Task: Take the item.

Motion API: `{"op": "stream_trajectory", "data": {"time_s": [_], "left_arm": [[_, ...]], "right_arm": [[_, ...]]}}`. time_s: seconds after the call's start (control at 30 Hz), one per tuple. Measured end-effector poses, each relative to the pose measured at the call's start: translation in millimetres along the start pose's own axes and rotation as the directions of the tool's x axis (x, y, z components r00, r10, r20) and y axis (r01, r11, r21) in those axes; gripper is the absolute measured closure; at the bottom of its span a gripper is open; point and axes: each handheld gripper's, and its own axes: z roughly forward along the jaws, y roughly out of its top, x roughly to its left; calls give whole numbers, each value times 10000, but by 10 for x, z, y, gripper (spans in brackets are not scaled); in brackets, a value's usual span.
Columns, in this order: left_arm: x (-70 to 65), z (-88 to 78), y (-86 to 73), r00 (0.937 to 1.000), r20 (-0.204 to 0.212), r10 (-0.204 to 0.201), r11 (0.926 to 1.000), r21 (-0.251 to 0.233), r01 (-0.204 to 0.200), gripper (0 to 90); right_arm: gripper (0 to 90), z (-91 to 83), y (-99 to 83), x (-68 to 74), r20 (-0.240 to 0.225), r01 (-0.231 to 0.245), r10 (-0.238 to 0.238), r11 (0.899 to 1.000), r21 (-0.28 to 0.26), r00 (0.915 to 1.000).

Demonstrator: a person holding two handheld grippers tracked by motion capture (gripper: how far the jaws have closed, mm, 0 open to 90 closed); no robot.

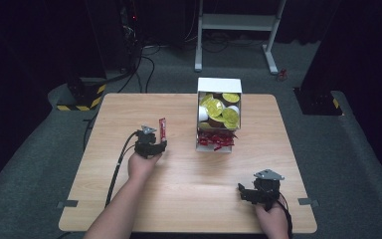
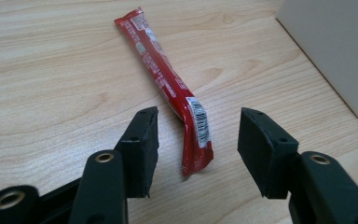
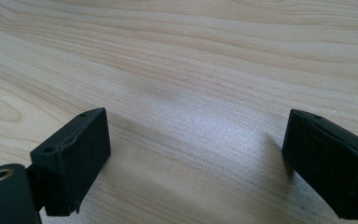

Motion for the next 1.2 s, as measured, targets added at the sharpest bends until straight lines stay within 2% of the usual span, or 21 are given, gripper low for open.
{"op": "stream_trajectory", "data": {"time_s": [0.2,0.37,0.4,0.53,0.63,0.77,1.2], "left_arm": [[6,-60,-5,9998,209,-27,9997,-256,32,457],[27,-111,-25,9991,377,-168,9990,-404,183,490],[38,-124,-29,9991,401,-160,9989,-444,178,505],[45,-193,-47,9987,517,7,9977,-683,28,657],[62,-242,-57,9982,607,3,9971,-760,44,714],[73,-320,-84,9982,564,178,9962,-866,-129,788],[173,-711,-190,9980,521,366,9897,-1400,-290,744]], "right_arm": [[77,0,0,0,1,-3,3,10000,1,10000],[76,0,0,-2,-6,28,-28,10000,-5,10000],[76,0,0,-2,1,27,-27,10000,-6,10000],[77,0,0,0,-1,-1,1,10000,0,10000],[77,-1,0,1,4,-22,22,10000,14,10000],[77,0,1,-2,-7,22,-22,10000,-5,10000],[76,0,0,0,2,-3,3,10000,2,10000]]}}
